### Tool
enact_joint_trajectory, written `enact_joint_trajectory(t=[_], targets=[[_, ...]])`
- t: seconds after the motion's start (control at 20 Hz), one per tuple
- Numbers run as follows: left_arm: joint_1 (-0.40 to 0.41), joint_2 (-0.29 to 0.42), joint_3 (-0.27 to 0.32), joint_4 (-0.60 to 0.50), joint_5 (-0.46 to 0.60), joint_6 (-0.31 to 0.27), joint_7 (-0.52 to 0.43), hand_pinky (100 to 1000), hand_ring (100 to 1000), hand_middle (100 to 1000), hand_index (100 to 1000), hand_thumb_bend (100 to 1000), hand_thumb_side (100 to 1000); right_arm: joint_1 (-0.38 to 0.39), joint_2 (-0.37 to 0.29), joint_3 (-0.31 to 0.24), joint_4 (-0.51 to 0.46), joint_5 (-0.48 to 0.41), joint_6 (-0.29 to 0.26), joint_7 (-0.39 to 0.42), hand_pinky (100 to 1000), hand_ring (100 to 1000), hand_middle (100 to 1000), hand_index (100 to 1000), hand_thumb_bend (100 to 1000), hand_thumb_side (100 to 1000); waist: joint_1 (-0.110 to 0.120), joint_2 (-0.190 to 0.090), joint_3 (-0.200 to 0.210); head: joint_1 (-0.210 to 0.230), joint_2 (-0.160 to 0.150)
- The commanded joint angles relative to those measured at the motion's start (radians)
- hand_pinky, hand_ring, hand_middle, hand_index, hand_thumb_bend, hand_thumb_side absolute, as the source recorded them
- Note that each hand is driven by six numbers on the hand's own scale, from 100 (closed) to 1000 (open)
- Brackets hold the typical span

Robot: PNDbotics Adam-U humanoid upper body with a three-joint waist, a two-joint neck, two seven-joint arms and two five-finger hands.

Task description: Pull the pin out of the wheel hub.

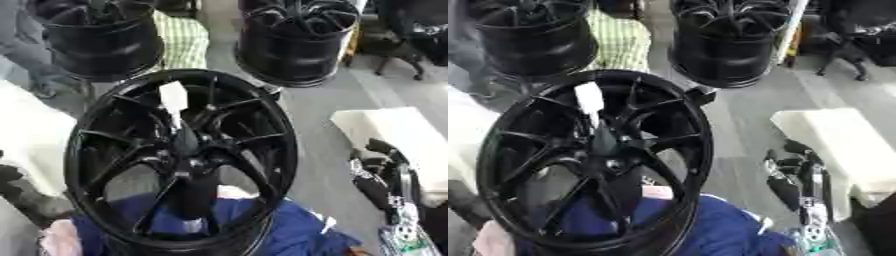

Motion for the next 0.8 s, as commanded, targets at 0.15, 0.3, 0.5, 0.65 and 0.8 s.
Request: enact_joint_trajectory(t=[0.15, 0.3, 0.5, 0.65, 0.8], targets=[[-0.076, 0.109, -0.004, -0.024, 0.049, -0.033, 0.016, 583, 664, 591, 844, 100, 709, -0.003, -0.012, -0.007, -0.011, 0.002, -0.002, -0.001, 529, 561, 687, 763, 232, 197, 0.007, -0.015, -0.002, -0.014, -0.005], [-0.136, 0.183, -0.027, -0.022, 0.088, -0.069, 0.022, 587, 668, 593, 845, 100, 672, -0.001, -0.015, -0.007, -0.010, 0.003, -0.002, -0.001, 529, 561, 687, 763, 232, 197, 0.012, -0.018, -0.004, -0.021, -0.005], [-0.226, 0.285, -0.090, -0.020, 0.148, -0.125, 0.002, 599, 674, 599, 848, 100, 616, 0.002, -0.023, -0.005, -0.008, 0.005, -0.002, 0.000, 529, 561, 687, 763, 231, 197, 0.022, -0.024, -0.011, -0.027, -0.006], [-0.307, 0.367, -0.167, 0.001, 0.177, -0.175, -0.039, 622, 698, 623, 862, 100, 597, 0.004, -0.030, -0.002, -0.007, 0.007, -0.003, 0.002, 529, 561, 687, 763, 231, 194, 0.033, -0.027, -0.021, -0.026, -0.008], [-0.390, 0.449, -0.249, 0.042, 0.151, -0.226, -0.089, 654, 722, 655, 873, 100, 597, 0.007, -0.036, 0.003, -0.005, 0.008, -0.003, 0.007, 529, 561, 687, 763, 231, 197, 0.042, -0.030, -0.036, -0.022, -0.009]])
